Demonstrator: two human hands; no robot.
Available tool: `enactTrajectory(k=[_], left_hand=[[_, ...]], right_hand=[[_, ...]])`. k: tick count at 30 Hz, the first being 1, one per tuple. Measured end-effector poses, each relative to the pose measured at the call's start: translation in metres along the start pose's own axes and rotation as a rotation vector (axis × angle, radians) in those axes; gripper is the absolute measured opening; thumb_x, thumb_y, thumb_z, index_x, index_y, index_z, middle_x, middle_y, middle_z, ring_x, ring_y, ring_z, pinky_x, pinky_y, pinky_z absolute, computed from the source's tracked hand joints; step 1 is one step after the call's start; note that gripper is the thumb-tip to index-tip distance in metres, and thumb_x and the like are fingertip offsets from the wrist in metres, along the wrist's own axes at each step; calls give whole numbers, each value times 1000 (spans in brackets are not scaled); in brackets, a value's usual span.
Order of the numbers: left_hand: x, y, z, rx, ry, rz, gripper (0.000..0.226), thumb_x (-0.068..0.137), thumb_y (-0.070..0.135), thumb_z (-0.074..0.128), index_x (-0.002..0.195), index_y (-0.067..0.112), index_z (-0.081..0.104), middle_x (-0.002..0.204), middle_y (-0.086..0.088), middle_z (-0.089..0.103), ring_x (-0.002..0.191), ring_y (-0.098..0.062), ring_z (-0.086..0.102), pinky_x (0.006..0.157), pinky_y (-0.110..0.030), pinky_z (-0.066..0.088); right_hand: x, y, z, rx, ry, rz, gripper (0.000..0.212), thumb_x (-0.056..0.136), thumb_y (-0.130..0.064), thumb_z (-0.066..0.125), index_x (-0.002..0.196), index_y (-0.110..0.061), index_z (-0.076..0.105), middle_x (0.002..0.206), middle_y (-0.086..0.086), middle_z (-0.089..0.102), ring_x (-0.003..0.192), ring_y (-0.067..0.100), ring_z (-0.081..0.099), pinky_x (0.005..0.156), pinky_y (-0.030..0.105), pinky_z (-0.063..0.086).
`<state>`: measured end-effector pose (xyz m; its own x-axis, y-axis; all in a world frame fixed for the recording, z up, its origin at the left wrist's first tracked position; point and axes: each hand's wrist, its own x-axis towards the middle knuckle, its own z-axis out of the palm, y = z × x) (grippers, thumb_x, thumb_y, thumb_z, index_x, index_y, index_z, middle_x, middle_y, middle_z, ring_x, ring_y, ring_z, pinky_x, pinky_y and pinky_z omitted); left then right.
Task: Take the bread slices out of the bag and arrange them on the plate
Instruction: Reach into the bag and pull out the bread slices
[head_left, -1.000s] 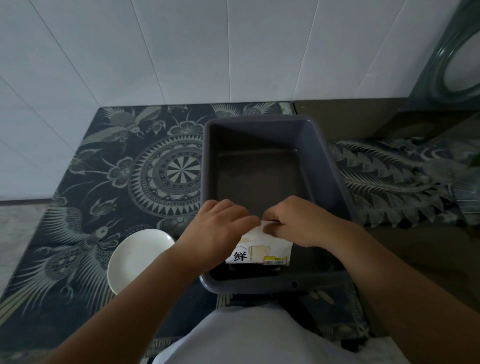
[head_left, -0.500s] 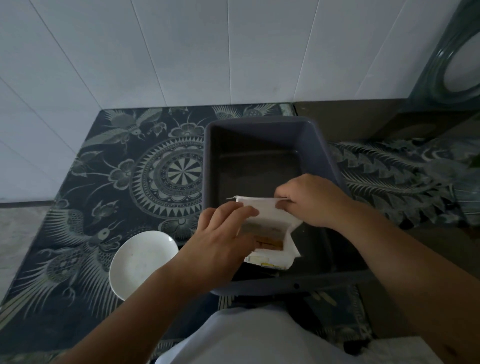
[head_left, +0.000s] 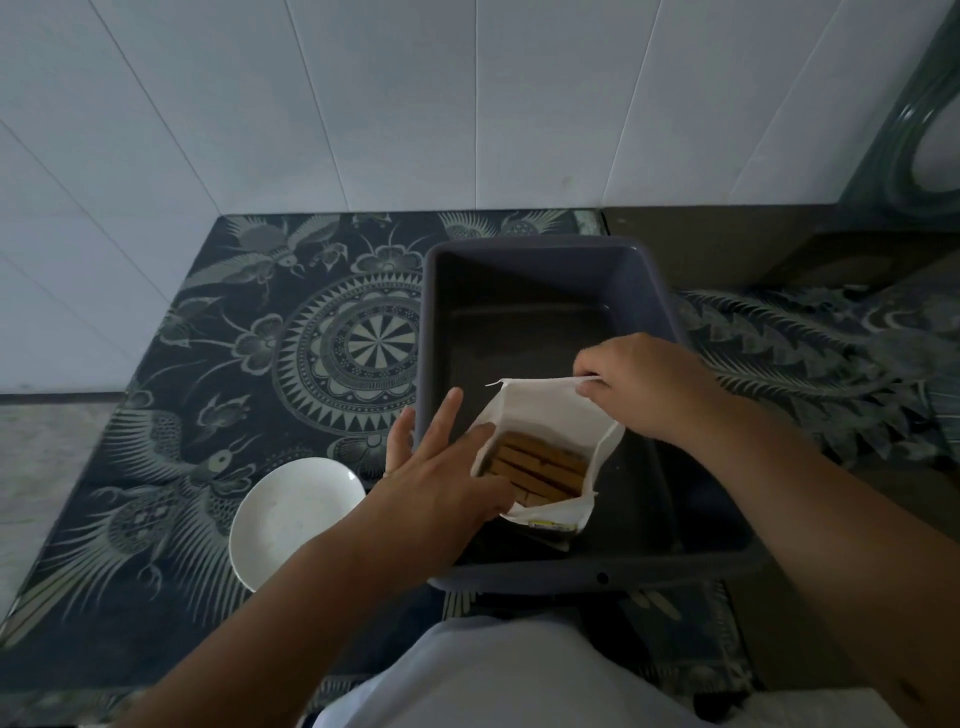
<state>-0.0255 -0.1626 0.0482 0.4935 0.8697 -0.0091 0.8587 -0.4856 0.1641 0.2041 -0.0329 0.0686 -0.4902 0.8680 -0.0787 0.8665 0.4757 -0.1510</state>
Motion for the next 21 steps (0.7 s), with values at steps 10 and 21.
enactTrajectory(k=[10, 21], left_hand=[[11, -4, 3, -50, -36, -30, 18, 87, 40, 58, 101, 43, 48, 160, -15, 21, 143, -39, -25, 100, -56, -25], [6, -4, -5, -5, -98, -100, 20, 87, 28, 68, 98, 43, 62, 157, -1, 30, 149, -34, -14, 101, -65, -25]], right_hand=[[-45, -46, -12, -205, -347, -515, 21, 98, -25, 47, 94, -23, 68, 94, -3, 70, 88, 15, 67, 79, 36, 57], [-46, -38, -27, -253, -642, -294, 43, 101, -53, 33, 91, -26, 65, 80, -9, 58, 76, 13, 59, 66, 34, 48]])
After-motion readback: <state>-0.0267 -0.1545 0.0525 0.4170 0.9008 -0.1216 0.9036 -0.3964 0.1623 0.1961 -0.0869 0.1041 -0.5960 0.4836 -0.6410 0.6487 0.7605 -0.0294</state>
